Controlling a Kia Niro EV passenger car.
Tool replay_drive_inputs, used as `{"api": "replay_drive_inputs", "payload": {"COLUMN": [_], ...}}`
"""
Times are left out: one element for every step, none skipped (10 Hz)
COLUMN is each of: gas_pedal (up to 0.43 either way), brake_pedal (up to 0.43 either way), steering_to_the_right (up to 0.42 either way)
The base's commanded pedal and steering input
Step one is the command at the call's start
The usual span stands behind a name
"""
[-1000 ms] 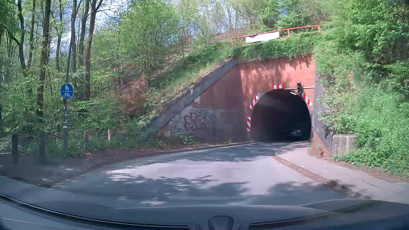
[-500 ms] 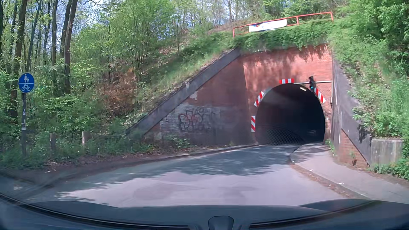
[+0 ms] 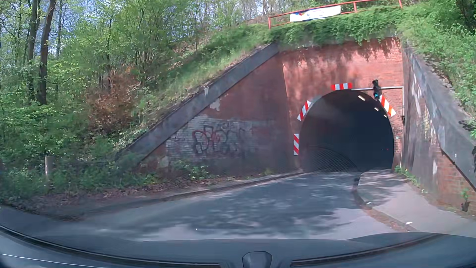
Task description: Follow the waypoints while adhering to traffic rules and regulations
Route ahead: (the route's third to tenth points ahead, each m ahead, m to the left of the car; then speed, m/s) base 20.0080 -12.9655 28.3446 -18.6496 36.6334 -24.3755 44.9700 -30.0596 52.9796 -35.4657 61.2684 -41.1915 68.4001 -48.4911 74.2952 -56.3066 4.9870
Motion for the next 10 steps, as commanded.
{"api": "replay_drive_inputs", "payload": {"gas_pedal": [0.079,0.079,0.079,0.067,0.067,0.000,0.000,0.000,0.000,0.000], "brake_pedal": [0.000,0.000,0.000,0.000,0.000,0.000,0.000,0.000,0.000,0.000], "steering_to_the_right": [0.085,0.099,0.110,0.121,0.130,0.141,0.148,0.155,0.165,0.174]}}
